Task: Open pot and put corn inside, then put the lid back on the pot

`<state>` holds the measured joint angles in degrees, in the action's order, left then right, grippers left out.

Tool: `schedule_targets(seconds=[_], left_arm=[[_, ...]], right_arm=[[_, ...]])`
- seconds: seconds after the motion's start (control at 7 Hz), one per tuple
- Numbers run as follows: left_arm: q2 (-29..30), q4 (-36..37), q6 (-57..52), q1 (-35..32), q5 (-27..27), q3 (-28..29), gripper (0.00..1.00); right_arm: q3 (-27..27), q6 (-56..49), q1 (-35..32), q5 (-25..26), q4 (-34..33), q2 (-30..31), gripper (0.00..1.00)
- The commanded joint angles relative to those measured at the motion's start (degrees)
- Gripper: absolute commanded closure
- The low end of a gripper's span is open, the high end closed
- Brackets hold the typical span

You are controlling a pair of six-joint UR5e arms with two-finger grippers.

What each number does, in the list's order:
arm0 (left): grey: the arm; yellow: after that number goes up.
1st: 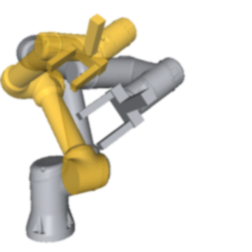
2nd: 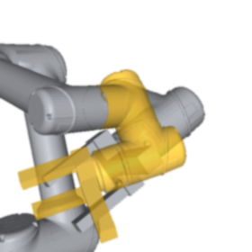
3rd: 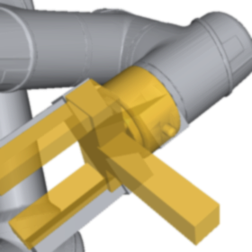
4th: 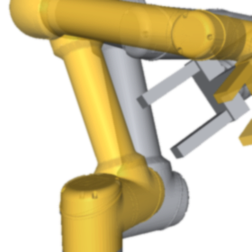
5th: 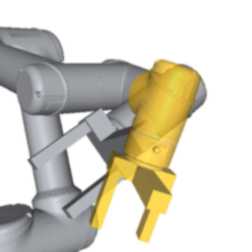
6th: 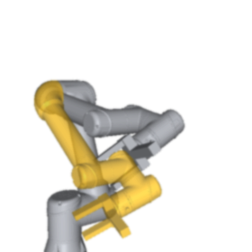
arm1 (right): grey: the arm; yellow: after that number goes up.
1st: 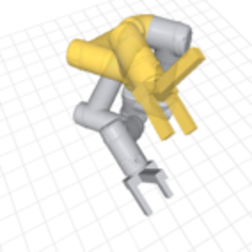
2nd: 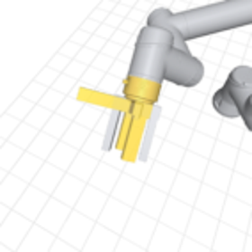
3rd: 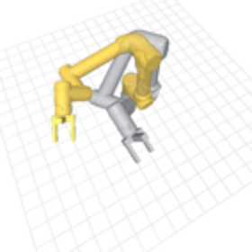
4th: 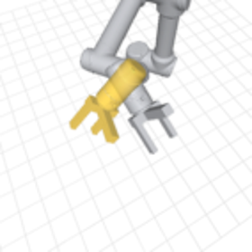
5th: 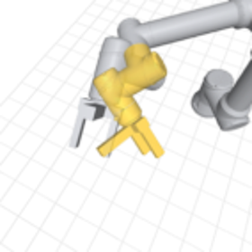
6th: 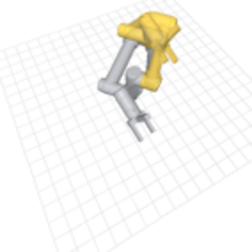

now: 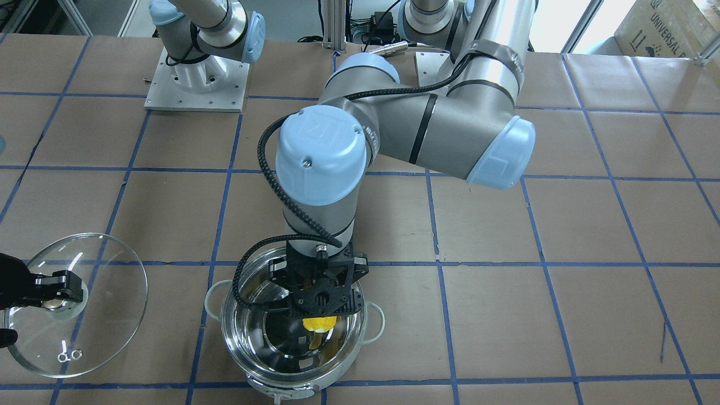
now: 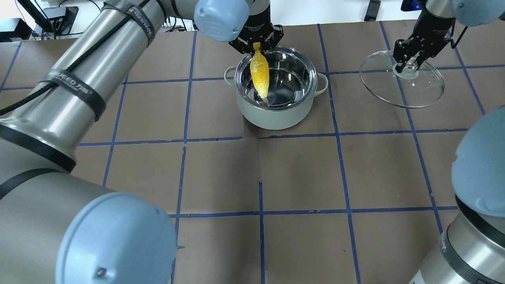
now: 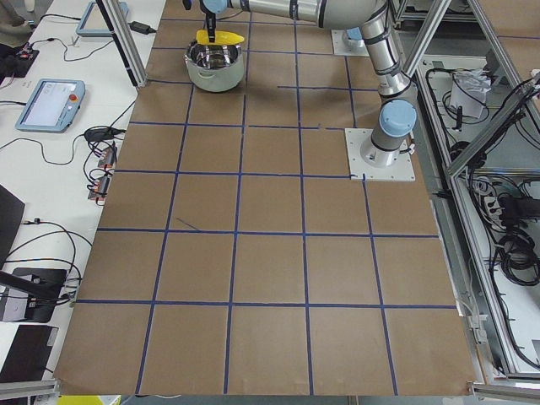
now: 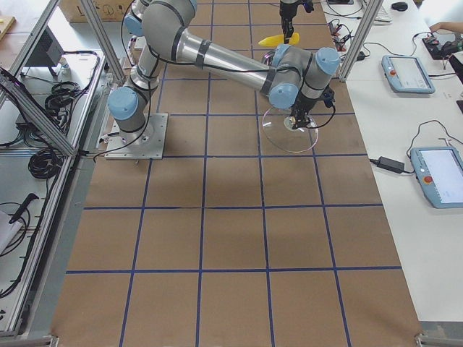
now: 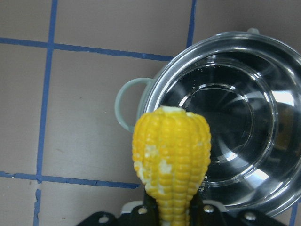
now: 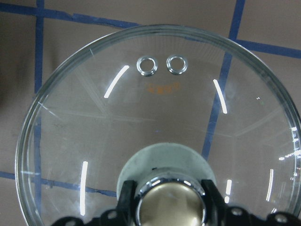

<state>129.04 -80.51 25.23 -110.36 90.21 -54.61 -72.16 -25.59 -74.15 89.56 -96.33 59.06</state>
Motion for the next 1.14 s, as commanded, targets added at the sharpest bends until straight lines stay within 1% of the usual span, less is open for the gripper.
schedule_targets(seconds=[0.0, 0.14, 0.43, 0.57, 0.71, 1.0], left_arm=[[7.6, 0.7, 0.2, -1.6, 0.1, 7.6, 0.97], [9.7, 0.8, 0.2, -1.9, 0.1, 9.2, 0.97], [10.6, 0.6, -0.2, -1.7, 0.1, 8.3, 0.97], [10.6, 0.1, -0.4, -1.6, 1.0, 8.2, 0.67], [10.6, 0.2, 0.0, -1.6, 1.0, 8.1, 0.01], [10.6, -0.2, -0.1, -1.4, 1.2, 8.0, 0.00]], right_arm=[[0.0, 0.1, 0.0, 0.0, 0.0, 0.0, 0.73], [0.1, 0.1, 0.0, 0.0, 0.0, 0.0, 0.73], [0.1, 0.1, 0.0, 0.0, 0.0, 0.0, 0.73], [0.1, 0.1, 0.0, 0.0, 0.0, 0.0, 0.73], [0.1, 0.1, 0.0, 0.0, 0.0, 0.0, 0.73], [0.1, 0.2, -0.1, 0.0, 0.0, 0.0, 0.73]])
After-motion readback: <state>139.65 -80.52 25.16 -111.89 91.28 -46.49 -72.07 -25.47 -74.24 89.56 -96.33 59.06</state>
